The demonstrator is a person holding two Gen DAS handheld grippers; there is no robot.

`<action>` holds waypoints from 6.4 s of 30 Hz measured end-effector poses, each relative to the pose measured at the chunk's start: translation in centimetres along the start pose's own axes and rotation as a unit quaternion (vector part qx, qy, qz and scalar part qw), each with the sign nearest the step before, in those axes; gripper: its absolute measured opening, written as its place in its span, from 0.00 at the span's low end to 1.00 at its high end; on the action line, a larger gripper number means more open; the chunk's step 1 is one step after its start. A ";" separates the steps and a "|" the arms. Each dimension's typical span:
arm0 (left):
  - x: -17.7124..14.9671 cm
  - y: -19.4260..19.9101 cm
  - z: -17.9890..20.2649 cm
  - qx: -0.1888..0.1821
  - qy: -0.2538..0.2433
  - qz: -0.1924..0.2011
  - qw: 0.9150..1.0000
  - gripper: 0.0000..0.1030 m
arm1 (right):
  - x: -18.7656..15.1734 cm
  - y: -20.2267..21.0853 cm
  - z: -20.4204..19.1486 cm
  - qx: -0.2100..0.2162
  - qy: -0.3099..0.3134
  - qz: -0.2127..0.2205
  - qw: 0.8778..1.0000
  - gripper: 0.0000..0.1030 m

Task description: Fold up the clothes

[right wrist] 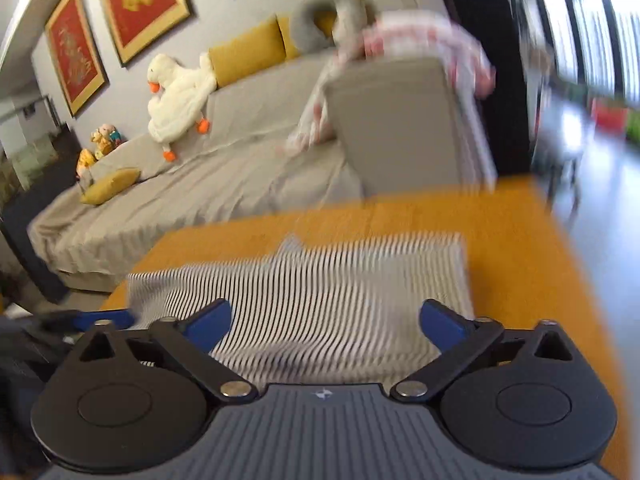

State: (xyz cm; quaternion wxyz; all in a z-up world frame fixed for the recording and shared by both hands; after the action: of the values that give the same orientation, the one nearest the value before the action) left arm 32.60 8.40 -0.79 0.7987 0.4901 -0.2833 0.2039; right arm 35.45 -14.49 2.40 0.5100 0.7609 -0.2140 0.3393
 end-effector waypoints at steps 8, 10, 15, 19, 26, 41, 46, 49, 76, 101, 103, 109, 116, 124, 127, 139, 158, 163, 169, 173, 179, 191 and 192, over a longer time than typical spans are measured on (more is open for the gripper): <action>2.3 -2.8 -4.7 0.119 -0.004 -0.036 0.992 0.97 | 1.5 -2.2 1.6 -0.045 0.045 -0.046 0.997 0.41; 2.2 -2.7 -5.8 0.137 -0.008 -0.047 0.990 0.97 | 1.8 -3.1 2.1 -0.053 0.052 -0.064 0.995 0.41; 2.4 0.1 -6.7 0.009 0.034 -0.063 0.997 0.96 | 3.4 0.0 4.6 0.010 0.010 -0.071 0.997 0.75; 2.1 -1.5 -6.0 -0.082 0.047 -0.099 0.991 0.97 | 3.4 -0.4 8.6 0.038 -0.051 -0.102 0.993 0.76; 3.5 -6.2 -5.6 -0.104 0.042 -0.104 0.988 0.96 | 3.6 -5.1 8.6 0.127 -0.080 -0.147 0.978 0.63; 7.1 -3.8 -2.5 -0.049 -0.075 -0.030 0.996 0.31 | 6.9 -3.1 2.0 0.102 0.149 -0.080 0.980 0.31; 4.4 3.1 1.0 -0.038 -0.158 0.016 0.987 0.32 | 6.8 3.1 0.0 0.093 0.220 -0.016 0.971 0.31; 1.2 5.6 2.2 -0.031 -0.177 0.013 0.984 0.35 | 3.7 7.3 -1.6 0.076 0.275 -0.007 0.958 0.34; -11.2 12.9 1.0 -0.100 0.041 -0.024 0.994 0.92 | -12.0 21.0 -1.2 0.075 0.053 -0.067 0.994 0.73; -12.2 8.3 5.4 0.008 -0.042 -0.070 0.997 0.36 | -10.9 15.2 -0.1 0.013 0.062 -0.048 0.997 0.27; -12.6 7.8 5.0 0.016 -0.049 -0.066 0.996 0.40 | -12.9 13.7 -0.3 -0.018 0.094 -0.049 0.994 0.31; -13.4 7.7 4.7 0.040 -0.064 -0.066 0.995 0.51 | -13.0 13.8 -0.4 -0.036 0.117 -0.049 0.991 0.43; -12.4 11.9 6.5 0.025 -0.061 -0.020 0.998 0.70 | -11.0 16.5 1.4 -0.021 0.073 -0.039 0.996 0.94; -13.4 6.1 8.9 -0.004 -0.036 -0.070 0.997 0.87 | -10.0 13.8 1.6 0.120 -0.075 -0.029 0.989 1.00; -13.3 5.0 8.6 0.002 -0.051 -0.064 0.997 0.93 | -11.4 11.9 1.8 0.144 -0.115 -0.036 0.982 1.00; -10.5 3.1 6.3 0.045 -0.073 -0.038 0.996 0.96 | -16.0 15.9 -3.5 0.157 -0.033 -0.066 0.985 1.00; -12.4 4.2 8.3 -0.048 -0.047 -0.085 0.994 0.96 | -14.6 13.7 -2.8 -0.183 0.165 -0.031 0.969 1.00; -10.0 2.5 6.6 -0.033 -0.046 -0.072 0.996 0.96 | -17.8 15.6 -6.6 -0.100 0.146 -0.046 0.983 1.00; -10.1 3.7 7.4 0.018 -0.096 -0.063 0.993 0.96 | -19.2 16.4 -9.7 -0.001 0.159 -0.077 0.984 1.00; -12.9 7.2 7.9 0.042 -0.133 -0.061 0.988 0.97 | -17.3 18.2 -8.8 0.026 0.141 -0.053 0.988 1.00; -17.6 9.8 7.5 0.080 -0.187 -0.084 0.975 0.98 | -18.1 16.1 -7.7 -0.036 0.156 -0.089 0.983 1.00; -10.3 11.8 7.9 0.004 -0.164 -0.024 0.986 0.98 | -12.5 15.2 -6.5 -0.016 0.164 -0.081 0.983 1.00; -9.1 11.2 8.2 -0.005 -0.163 -0.012 0.987 0.98 | -11.6 15.1 -6.3 -0.013 0.162 -0.078 0.984 1.00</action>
State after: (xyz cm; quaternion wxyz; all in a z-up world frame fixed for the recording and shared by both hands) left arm 16.87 5.53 3.71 0.7471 0.5158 -0.4047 0.1099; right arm 15.53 -14.79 4.94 0.5729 0.7035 -0.0735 0.4141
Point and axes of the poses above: each gripper's, at about its wrist camera, not at the fingertips, and y roughly against the way its jaws point, z to its right, x to its top, the point moved 6 cm from there along -y, roughly the way its jaws point, and after that the axes turned 11 degrees about -z, right-handed, at the moved point
